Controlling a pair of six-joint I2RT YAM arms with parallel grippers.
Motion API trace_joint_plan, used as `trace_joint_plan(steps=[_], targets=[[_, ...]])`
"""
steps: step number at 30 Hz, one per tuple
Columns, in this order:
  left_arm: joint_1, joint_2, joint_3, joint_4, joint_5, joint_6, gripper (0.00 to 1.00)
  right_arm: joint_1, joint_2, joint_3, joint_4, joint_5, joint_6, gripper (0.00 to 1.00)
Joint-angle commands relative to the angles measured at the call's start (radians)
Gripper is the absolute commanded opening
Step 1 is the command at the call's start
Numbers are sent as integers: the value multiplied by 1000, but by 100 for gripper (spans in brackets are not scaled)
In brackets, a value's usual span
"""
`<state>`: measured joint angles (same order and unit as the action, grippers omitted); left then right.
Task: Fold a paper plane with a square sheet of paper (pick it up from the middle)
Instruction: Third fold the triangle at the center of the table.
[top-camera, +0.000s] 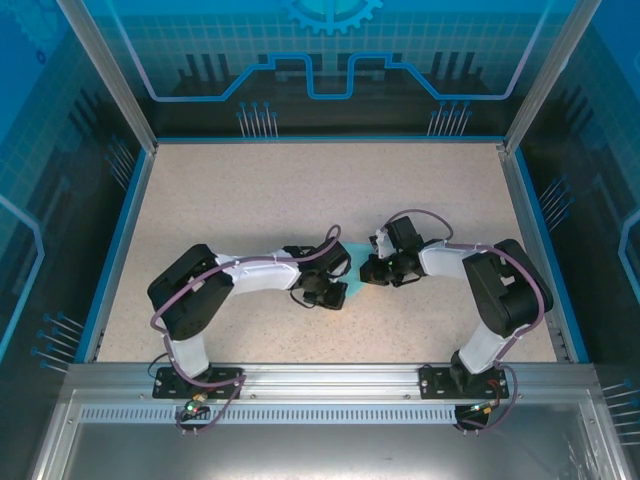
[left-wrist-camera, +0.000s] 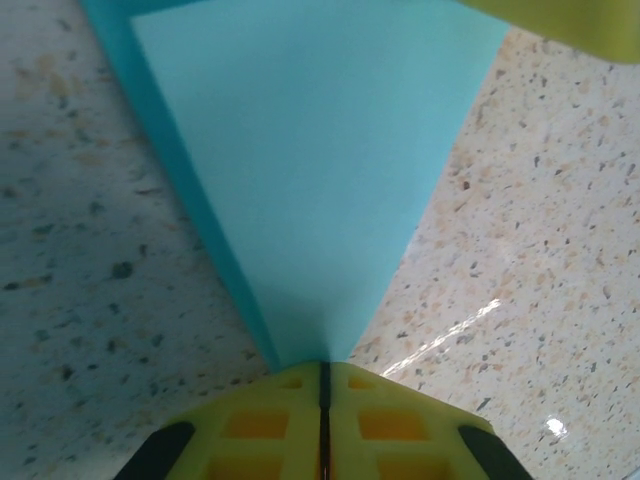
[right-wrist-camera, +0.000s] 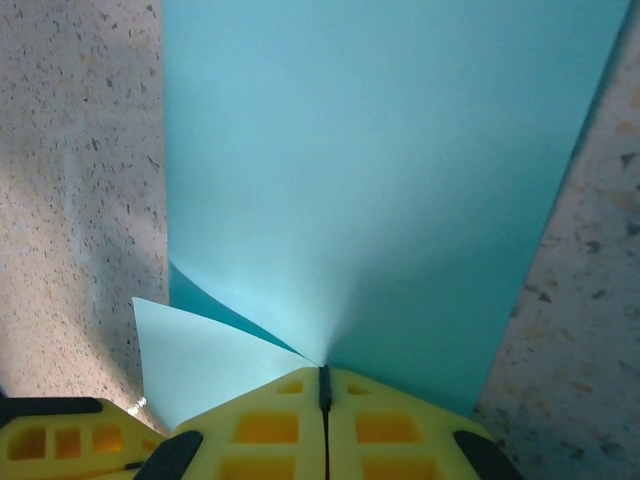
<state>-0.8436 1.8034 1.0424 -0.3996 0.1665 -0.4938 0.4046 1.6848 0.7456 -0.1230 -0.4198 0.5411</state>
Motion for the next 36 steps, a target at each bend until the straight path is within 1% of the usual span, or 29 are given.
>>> trace_joint_plan(steps=[1,7,14,20,27,33,36], targets=[[7,-48,27,-71,22,15,10,-25,10,-40,-111,72,-17,6],[19,-48,89,-46,39,-14,11,-25,8,-32,-108,63,-14,6],[31,58,176,-44,-4,-17,9,-25,-8,-30,-118,50,-19,7],[50,83,156,-31,-54,-11,8,-26,-20,-20,-132,54,-24,7],[61,112,140,4,-33,-1,7,-26,-26,-9,-138,41,-23,9],[70,144,130,13,-32,4,7,-32,-63,-2,-155,26,-23,10],[71,154,130,12,-36,9,7,-38,-93,-2,-165,14,-16,13]])
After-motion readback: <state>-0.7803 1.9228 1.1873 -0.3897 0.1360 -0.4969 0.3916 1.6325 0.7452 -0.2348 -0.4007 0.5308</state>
